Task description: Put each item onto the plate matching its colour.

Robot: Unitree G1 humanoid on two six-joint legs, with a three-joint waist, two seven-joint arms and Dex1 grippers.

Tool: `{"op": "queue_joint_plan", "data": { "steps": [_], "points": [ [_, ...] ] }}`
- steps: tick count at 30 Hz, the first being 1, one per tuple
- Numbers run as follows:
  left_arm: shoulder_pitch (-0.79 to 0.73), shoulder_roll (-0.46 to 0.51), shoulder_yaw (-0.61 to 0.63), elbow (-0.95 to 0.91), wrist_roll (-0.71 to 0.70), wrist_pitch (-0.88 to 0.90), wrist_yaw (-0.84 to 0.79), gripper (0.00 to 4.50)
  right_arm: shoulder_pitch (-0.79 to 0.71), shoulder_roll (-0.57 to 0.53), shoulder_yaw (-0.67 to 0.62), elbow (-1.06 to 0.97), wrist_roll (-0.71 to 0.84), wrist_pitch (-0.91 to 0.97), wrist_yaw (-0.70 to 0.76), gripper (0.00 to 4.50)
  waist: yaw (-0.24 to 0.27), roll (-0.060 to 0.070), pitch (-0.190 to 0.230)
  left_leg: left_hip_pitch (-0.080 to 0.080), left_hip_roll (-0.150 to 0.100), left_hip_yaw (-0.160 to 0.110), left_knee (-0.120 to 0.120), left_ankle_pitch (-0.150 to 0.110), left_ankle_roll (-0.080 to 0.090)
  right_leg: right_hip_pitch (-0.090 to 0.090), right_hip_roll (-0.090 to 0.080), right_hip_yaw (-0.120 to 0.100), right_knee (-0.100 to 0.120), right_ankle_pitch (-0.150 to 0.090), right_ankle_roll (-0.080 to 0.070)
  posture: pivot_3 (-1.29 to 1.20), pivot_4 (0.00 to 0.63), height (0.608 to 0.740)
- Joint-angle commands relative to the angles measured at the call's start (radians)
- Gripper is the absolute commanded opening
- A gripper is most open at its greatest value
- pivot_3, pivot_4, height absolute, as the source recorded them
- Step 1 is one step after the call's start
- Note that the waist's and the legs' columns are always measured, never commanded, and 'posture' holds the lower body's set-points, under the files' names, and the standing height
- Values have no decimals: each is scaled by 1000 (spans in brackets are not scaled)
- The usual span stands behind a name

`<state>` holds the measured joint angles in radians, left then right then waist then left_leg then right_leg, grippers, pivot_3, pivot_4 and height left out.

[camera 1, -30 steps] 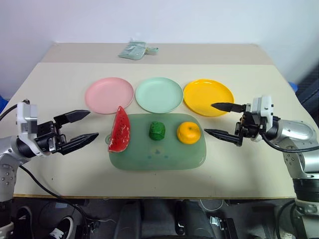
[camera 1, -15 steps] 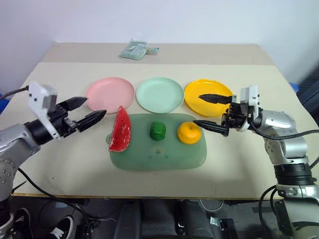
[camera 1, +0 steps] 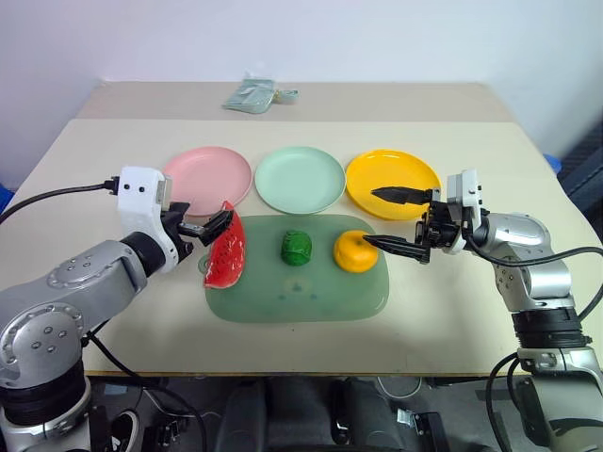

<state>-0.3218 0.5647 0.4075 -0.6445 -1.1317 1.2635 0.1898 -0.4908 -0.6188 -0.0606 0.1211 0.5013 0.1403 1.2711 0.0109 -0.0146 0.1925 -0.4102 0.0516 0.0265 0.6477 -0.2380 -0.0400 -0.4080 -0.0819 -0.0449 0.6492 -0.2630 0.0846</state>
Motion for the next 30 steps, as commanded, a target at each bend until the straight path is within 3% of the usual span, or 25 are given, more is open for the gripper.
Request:
{"op": "queue_joint_plan", "data": {
  "steps": [1, 20, 23, 28, 30],
  "points": [
    [3, -6, -17, -21, -20, 29, 69, 4500, 8, -9, -26, -34, 10, -14, -1, 4426, 2, 0, 0, 0, 0, 0, 0, 0, 0, 0, 0, 0, 0, 0, 0, 0, 150, 740],
    [16, -97, -131, 17, 104, 3, 89, 4500, 54, -12, -24, -167, 53, 61, -40, 4426, 1, 0, 0, 0, 0, 0, 0, 0, 0, 0, 0, 0, 0, 0, 0, 0, 150, 740],
    [15, -99, -132, 20, 116, 1, 79, 3624, 54, -13, -24, -168, 52, 65, -44, 4500, 1, 0, 0, 0, 0, 0, 0, 0, 0, 0, 0, 0, 0, 0, 0, 0, 150, 740],
    [2, -76, -130, 24, 140, 6, 50, 1267, 48, -12, -23, -168, 49, 68, -54, 4500, 3, 0, 0, 0, 0, 0, 0, 0, 0, 0, 0, 0, 0, 0, 0, 0, 150, 740],
    [-6, -65, -131, 28, 147, 8, 35, 1267, 43, -11, -22, -166, 48, 69, -58, 4500, 2, 0, 0, 0, 0, 0, 0, 0, 0, 0, 0, 0, 0, 0, 0, 0, 150, 740]
  ]
}}
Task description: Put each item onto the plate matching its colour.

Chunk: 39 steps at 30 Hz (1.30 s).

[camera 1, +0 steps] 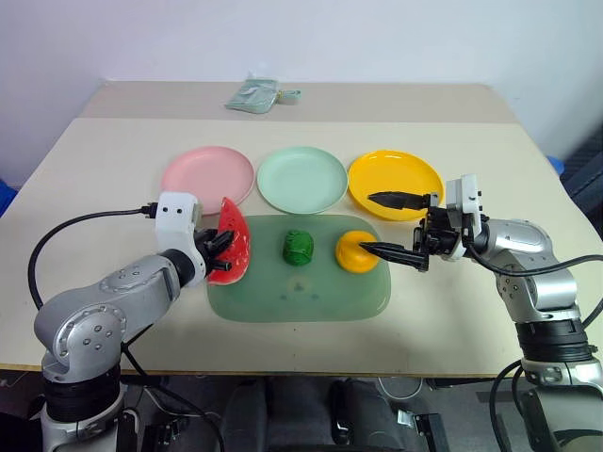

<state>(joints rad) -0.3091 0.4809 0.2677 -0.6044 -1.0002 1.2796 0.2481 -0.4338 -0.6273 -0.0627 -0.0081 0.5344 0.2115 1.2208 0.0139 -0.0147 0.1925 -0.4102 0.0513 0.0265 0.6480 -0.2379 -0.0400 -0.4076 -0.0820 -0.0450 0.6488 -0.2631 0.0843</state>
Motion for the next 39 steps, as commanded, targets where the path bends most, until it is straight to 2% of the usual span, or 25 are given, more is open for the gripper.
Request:
{"op": "queue_joint_plan", "data": {
  "steps": [1, 12, 15, 16, 17, 25, 31, 35, 39],
  "points": [
    [-24, 22, 9, -10, 18, -6, -30, 1267, -17, -1, -19, -35, 14, -2, -10, 4500, -1, 0, 0, 0, 0, 0, 0, 0, 0, 0, 0, 0, 0, 0, 0, 0, 150, 740],
    [-40, 54, 11, 5, 49, -9, -106, 1267, -24, 3, -11, -34, 8, -4, -28, 4500, -1, 0, 0, 0, 0, 0, 0, 0, 0, 0, 0, 0, 0, 0, 0, 0, 150, 740],
    [-24, 53, 7, -9, 39, 0, -124, 465, -24, 0, -11, -34, 5, -7, -30, 4500, -1, 0, 0, 0, 0, 0, 0, 0, 0, 0, 0, 0, 0, 0, 0, 0, 150, 740],
    [-16, 52, 6, -15, 40, 1, -127, 62, -22, 0, -12, -34, 4, -8, -30, 4500, -2, 0, 0, 0, 0, 0, 0, 0, 0, 0, 0, 0, 0, 0, 0, 0, 150, 740],
    [-12, 53, 4, -18, 52, -1, -125, 26, -20, -1, -12, -34, 4, -9, -29, 4500, -2, 0, 0, 0, 0, 0, 0, 0, 0, 0, 0, 0, 0, 0, 0, 0, 150, 740],
    [-28, 58, 6, -10, 107, -23, -150, 26, -16, 3, -11, -28, 3, -17, -27, 4500, -2, 0, 0, 0, 0, 0, 0, 0, 0, 0, 0, 0, 0, 0, 0, 0, 150, 740],
    [-153, 81, -5, 50, 152, -73, -214, 26, -51, 28, -20, -38, 23, -16, -43, 4500, -1, 0, 0, 0, 0, 0, 0, 0, 0, 0, 0, 0, -1, 0, 0, 0, 150, 740],
    [-220, 104, -33, 161, 251, -168, -267, 26, -114, 101, -24, 28, -24, -77, -139, 4500, -8, 0, 0, 0, 0, 0, -1, 0, 0, -1, 1, 0, 0, 0, 0, 0, 150, 740],
    [-312, 143, -90, 378, 393, -335, -364, 26, -135, 138, -6, 65, -73, -127, -179, 4500, -2, 0, 0, 0, 0, 0, -1, 0, 0, -1, 1, 0, -1, 0, 0, 0, 150, 740]
  ]
}}
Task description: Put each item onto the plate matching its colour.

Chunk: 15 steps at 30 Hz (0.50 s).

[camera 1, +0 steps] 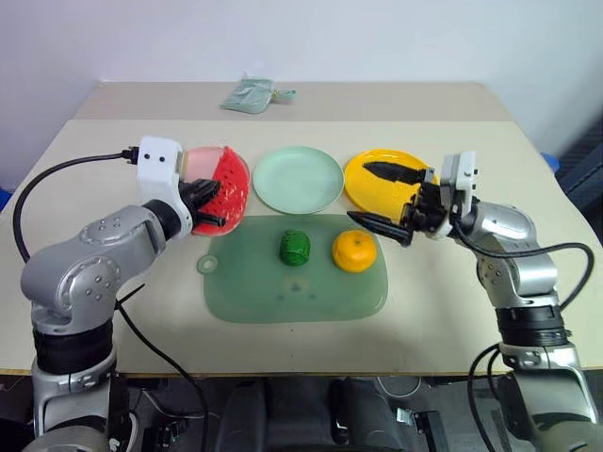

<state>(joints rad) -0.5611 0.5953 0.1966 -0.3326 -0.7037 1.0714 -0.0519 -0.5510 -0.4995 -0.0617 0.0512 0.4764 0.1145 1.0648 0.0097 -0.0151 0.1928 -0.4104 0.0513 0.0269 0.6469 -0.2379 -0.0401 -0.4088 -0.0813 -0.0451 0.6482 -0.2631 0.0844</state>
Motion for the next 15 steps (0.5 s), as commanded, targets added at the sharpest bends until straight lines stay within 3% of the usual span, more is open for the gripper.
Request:
{"op": "queue_joint_plan", "data": {
  "steps": [1, 10, 15],
  "points": [
    [-85, 30, -32, 159, 123, -169, -92, 26, -20, 14, -6, 4, -10, -25, -22, 4500, 5, 0, 0, 0, 0, 0, 0, 0, 0, 0, 0, 0, 0, 0, 0, 0, 150, 740],
    [-317, -67, -93, 784, 351, -587, -253, 26, -21, 31, 12, 1, -33, -29, -42, 4500, 2, 0, 0, -1, -1, 0, 0, 0, 0, 0, 0, 0, -1, 0, 1, 0, 150, 740],
    [-372, -100, -96, 930, 405, -666, -298, 26, -3, 25, 7, -15, -38, -31, -52, 4500, -2, 0, 0, -1, -1, 1, 0, 0, 0, 0, 0, 0, -1, 0, 1, 0, 150, 740]
  ]
}}
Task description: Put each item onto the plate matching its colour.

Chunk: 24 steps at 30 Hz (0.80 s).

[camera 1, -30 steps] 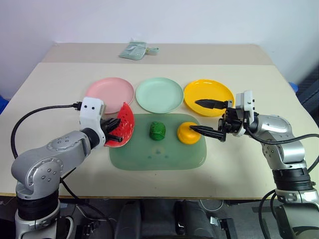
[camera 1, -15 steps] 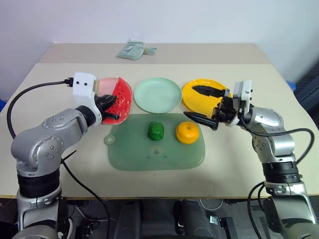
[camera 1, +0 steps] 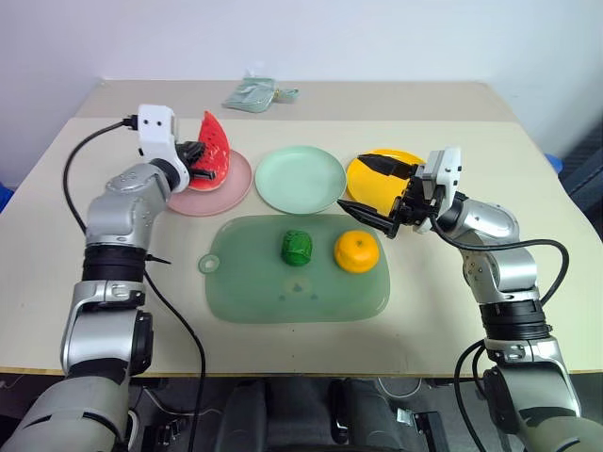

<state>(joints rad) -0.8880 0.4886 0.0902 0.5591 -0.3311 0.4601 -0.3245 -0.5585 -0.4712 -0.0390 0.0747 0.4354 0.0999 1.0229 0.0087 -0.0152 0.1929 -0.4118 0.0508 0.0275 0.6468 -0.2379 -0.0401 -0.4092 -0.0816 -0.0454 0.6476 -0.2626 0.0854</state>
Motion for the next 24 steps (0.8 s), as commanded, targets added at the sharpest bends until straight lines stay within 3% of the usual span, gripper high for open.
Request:
{"op": "queue_joint_plan", "data": {
  "steps": [1, 5, 6, 7, 14, 19, 24],
  "points": [
    [-46, 7, 8, 58, 45, -68, -34, 26, 11, -7, -16, -42, 1, -17, -11, 4500, -1, 0, 0, 0, 0, 0, 0, 0, 0, 0, 0, 0, 0, 0, 0, 0, 150, 740],
    [-49, 8, 16, 97, 74, -95, -52, 26, 23, -17, -23, -42, -1, -17, -16, 4500, 1, 0, 0, 0, 0, 0, 0, 0, 0, 0, 0, 0, 0, 0, 0, 0, 150, 740],
    [-49, 7, 18, 96, 81, -99, -51, 834, 25, -19, -23, -40, -1, -19, -16, 4500, 1, 0, 0, 0, 0, 0, 0, 0, 0, 0, 0, 0, 0, 0, 1, 0, 150, 740],
    [-49, 9, 17, 90, 87, -98, -56, 1124, 25, -19, -23, -40, -1, -19, -16, 4500, 1, 0, 0, 0, 0, 0, 0, 0, 0, 0, 0, 0, 0, 0, 1, 0, 150, 740],
    [-21, 20, 47, -49, 56, -56, -108, 4416, 11, -5, -11, -33, 0, -16, -17, 4500, 1, 0, 0, 0, 0, 0, 0, 0, 0, 0, 0, 0, 1, 0, 1, 0, 150, 740],
    [30, 65, 68, -272, -12, 5, -226, 4416, 9, -11, -10, -37, 8, -3, -5, 4500, -2, 0, 0, 0, 0, 0, 0, 0, 0, 0, 0, 0, 1, 0, 1, 0, 150, 740],
    [140, 101, 93, -537, -252, 137, -493, 4416, 11, -33, -30, -38, 36, 16, 27, 4500, -5, 0, 0, 0, 0, 0, 0, 0, 0, 0, 0, 0, 1, 0, 1, 0, 150, 740]
  ]
}}
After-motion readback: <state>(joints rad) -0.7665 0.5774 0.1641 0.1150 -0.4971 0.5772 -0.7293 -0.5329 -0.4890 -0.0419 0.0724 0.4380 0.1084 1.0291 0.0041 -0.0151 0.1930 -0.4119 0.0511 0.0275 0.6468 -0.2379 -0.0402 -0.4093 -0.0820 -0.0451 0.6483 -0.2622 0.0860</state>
